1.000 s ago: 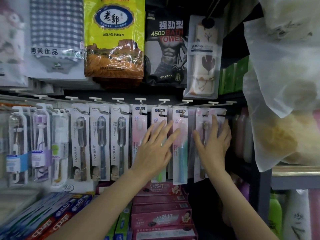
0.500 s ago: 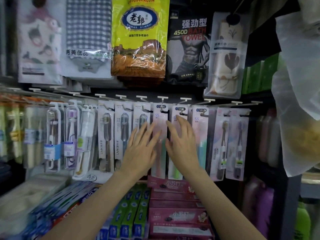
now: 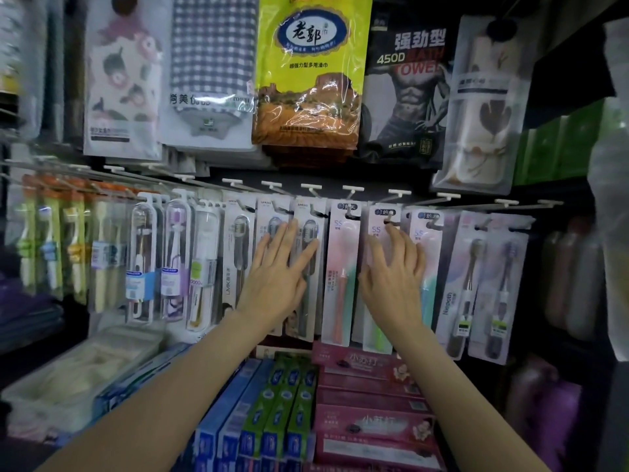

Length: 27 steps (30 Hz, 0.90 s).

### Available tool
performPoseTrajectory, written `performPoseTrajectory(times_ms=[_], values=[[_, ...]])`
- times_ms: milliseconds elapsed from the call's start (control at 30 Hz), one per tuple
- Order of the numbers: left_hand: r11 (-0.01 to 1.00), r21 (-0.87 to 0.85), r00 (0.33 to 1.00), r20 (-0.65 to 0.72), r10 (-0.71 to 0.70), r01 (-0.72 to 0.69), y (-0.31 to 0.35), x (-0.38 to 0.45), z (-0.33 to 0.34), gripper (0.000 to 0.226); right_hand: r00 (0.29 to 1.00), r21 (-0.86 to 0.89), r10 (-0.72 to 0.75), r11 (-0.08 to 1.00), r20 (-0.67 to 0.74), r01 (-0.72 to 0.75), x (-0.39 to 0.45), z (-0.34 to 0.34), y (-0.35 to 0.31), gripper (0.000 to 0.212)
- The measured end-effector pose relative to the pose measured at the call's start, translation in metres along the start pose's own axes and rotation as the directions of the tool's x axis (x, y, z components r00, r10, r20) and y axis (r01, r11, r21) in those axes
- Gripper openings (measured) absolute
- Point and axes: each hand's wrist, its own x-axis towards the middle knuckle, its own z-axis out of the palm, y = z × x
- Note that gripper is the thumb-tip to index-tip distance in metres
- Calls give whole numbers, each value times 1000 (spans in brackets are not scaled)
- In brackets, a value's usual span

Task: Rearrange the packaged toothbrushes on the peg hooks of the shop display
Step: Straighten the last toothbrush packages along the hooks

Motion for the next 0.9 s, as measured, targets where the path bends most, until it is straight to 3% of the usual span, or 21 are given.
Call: performPoseTrajectory(times_ms=[233, 400, 700, 900], values=[[999, 14, 999, -6, 37, -37, 4, 2, -2, 53, 998, 80, -10, 997, -63, 15, -3, -9, 4, 41], [999, -32, 999, -30, 35, -36, -9, -17, -4, 54, 986, 198, -108, 971, -127, 132, -5, -10, -27, 35], [991, 76, 994, -10, -106, 107, -85, -54, -8, 56, 974, 208, -225, 952, -27, 226, 1, 21, -100, 55], [990, 44, 991, 6, -137, 136, -139, -66, -4, 56, 966, 171, -258, 951, -22, 258, 10, 37, -156, 57]])
